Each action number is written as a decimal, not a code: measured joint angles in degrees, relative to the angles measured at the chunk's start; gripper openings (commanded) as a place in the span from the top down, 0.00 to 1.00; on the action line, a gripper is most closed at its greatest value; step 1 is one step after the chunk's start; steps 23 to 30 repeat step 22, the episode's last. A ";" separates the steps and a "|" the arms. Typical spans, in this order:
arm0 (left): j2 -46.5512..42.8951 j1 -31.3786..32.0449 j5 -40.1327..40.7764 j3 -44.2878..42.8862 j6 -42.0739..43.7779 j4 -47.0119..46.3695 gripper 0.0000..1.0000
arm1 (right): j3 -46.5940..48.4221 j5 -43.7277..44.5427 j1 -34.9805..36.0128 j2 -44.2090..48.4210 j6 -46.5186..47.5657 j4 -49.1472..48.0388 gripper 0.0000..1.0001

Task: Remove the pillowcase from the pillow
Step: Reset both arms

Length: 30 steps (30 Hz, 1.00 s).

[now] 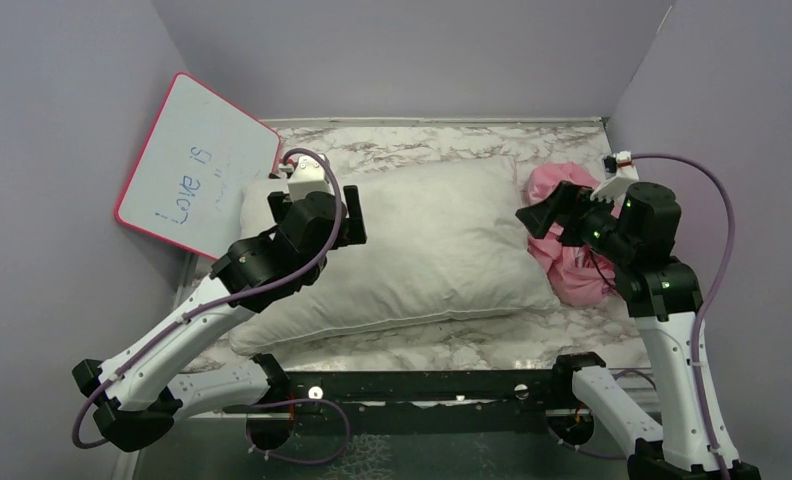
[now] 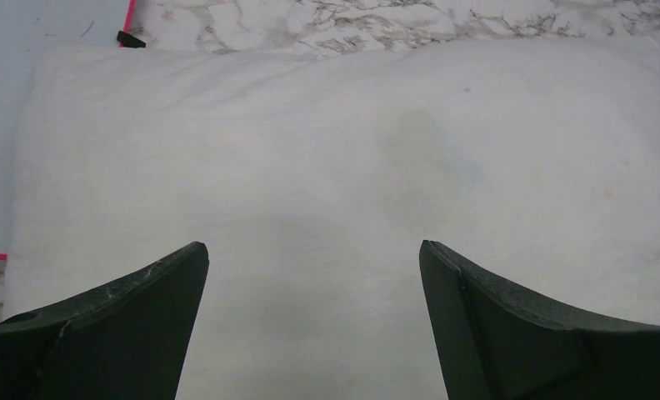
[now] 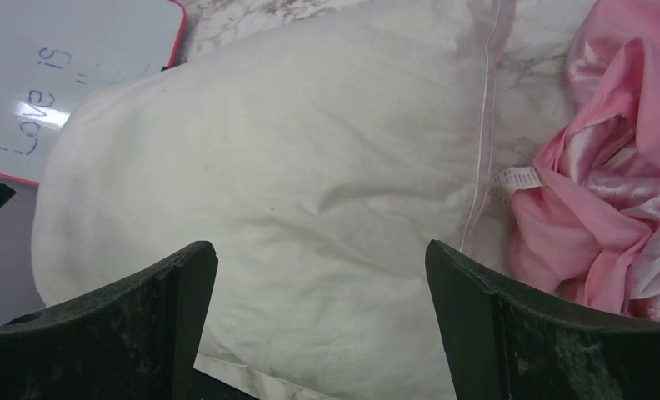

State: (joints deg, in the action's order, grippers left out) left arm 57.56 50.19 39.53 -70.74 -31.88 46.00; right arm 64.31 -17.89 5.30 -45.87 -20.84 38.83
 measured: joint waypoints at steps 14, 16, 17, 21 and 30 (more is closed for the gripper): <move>-0.85 0.00 4.68 -1.57 1.53 0.00 0.01 | -4.11 -10.23 0.00 7.10 -3.06 -2.36 0.00; -1.33 0.00 4.87 -1.60 1.53 0.00 0.01 | -3.52 -11.78 0.00 8.55 -2.12 -3.30 0.00; -1.57 0.00 4.92 -1.60 1.55 0.00 0.01 | -2.99 -12.17 0.00 9.20 -1.62 -3.58 0.00; -1.75 0.00 4.96 -1.68 1.68 0.00 0.01 | -0.92 -12.11 0.00 10.05 -0.02 -4.35 0.00; -1.62 0.00 4.96 -1.70 1.73 0.00 0.01 | -0.79 -11.85 0.00 10.05 0.24 -4.39 0.00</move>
